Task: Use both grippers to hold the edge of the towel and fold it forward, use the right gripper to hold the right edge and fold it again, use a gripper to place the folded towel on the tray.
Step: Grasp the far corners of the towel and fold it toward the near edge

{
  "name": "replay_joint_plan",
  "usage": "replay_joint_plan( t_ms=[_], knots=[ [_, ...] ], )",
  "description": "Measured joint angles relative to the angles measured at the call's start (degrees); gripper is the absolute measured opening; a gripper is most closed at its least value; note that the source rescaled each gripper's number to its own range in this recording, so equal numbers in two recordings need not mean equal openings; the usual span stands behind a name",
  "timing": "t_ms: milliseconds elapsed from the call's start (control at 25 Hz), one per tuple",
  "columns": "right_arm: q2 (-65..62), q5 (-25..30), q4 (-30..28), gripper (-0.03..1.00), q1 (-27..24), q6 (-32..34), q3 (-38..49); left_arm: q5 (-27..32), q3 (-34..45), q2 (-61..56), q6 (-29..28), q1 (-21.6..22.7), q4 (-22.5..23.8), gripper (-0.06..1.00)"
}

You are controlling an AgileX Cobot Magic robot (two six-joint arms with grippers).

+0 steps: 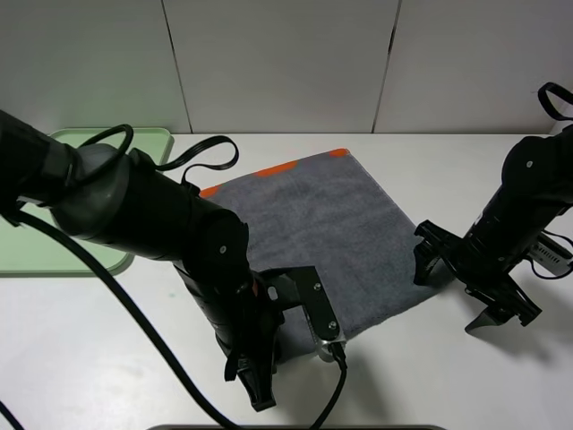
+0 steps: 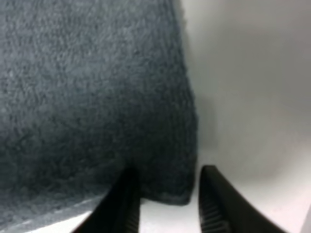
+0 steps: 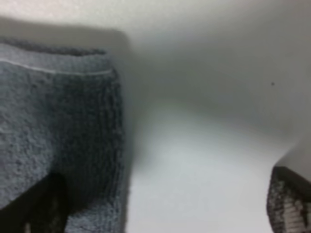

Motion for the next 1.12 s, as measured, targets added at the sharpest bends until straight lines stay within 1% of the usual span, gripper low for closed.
replay_joint_plan(
  t_ms=[280,360,440,680,760,920,1120],
  knots=[
    [0.1,-0.5,0.4,0.64,0.0,0.0,0.0,1.1,0.0,0.1,0.0,0.0,-0.2,0.12],
    [0.1,-0.6,0.5,0.57,0.0,0.0,0.0,1.4,0.0,0.2,0.0,0.0,-0.2,0.04],
    [0.1,-1.1,0.6,0.5,0.0,0.0,0.0,1.7,0.0,0.2,0.0,0.0,-0.3,0.02],
    [0.2,-2.1,1.0,0.33,0.0,-0.2,0.0,2.8,0.0,0.2,0.0,0.0,-0.7,0.01],
    [0.2,-2.8,1.1,0.24,0.0,-0.2,0.0,2.9,0.0,0.2,0.0,0.0,-0.7,0.01],
    [0.2,-3.9,2.0,0.01,0.0,-0.2,0.0,3.0,0.0,0.2,0.0,0.0,-0.7,0.01],
    [0.2,-4.0,2.1,0.0,0.0,-0.2,0.0,3.4,0.0,0.2,0.0,0.0,-0.7,0.01]
  ],
)
